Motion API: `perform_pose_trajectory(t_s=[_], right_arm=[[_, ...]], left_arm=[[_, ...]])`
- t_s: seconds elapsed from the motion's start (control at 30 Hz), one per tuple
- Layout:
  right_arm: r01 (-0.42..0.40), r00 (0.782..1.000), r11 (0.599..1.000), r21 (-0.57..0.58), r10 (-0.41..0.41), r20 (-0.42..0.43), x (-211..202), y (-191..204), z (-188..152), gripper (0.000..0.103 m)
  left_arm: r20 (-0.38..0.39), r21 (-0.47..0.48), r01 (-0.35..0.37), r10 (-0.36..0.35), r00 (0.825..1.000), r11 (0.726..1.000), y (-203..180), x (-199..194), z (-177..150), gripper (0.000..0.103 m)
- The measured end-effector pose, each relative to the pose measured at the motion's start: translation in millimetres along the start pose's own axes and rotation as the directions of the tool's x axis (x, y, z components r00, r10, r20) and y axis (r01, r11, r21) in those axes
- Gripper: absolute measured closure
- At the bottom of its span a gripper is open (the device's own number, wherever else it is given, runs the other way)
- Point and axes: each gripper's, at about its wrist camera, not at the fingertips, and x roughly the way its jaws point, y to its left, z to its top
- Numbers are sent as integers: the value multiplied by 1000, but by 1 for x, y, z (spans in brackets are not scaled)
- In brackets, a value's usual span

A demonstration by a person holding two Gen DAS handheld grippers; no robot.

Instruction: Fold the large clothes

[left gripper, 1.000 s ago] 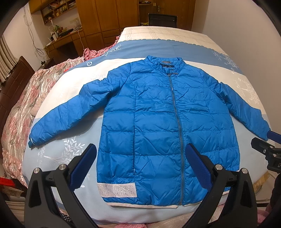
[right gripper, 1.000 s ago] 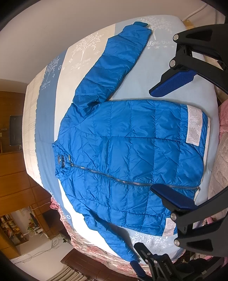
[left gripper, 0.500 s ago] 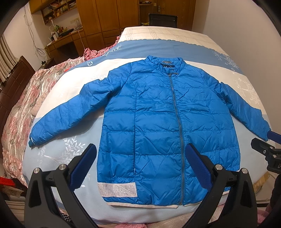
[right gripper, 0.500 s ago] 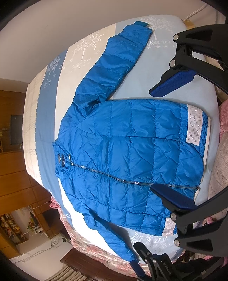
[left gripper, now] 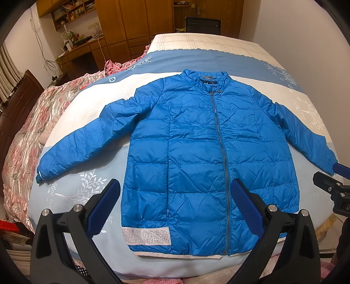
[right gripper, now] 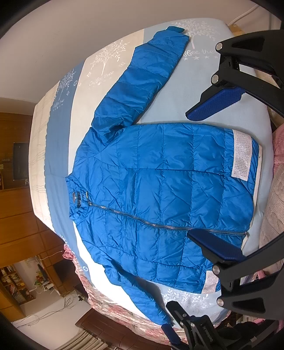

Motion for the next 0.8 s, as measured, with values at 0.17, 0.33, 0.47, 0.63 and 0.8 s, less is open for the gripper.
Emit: perform_pose_trajectory(t_s=[0.17,0.33,0.47,0.63,0.8], right_arm=[[1,1000,1000,1,-1,0,0,0,0,4],[1,1000,1000,1,-1,-1,0,0,0,4],[0,1000,1000,1,0,-2,0,0,0,4],[-1,1000,1000,1,1,0,0,0,0,4],[-1,1000,1000,1,1,-1,0,0,0,4]], left_arm=[[0,-1,0,0,1000,1000,0,0,0,3],[1,1,0,0,1000,1000,0,0,0,3],[1,1,-1,1,1000,1000,0,0,0,3],[2,1,-2,2,1000,1000,1,-1,0,3],[1,2,-3,3,1000,1000,1,-1,0,3]])
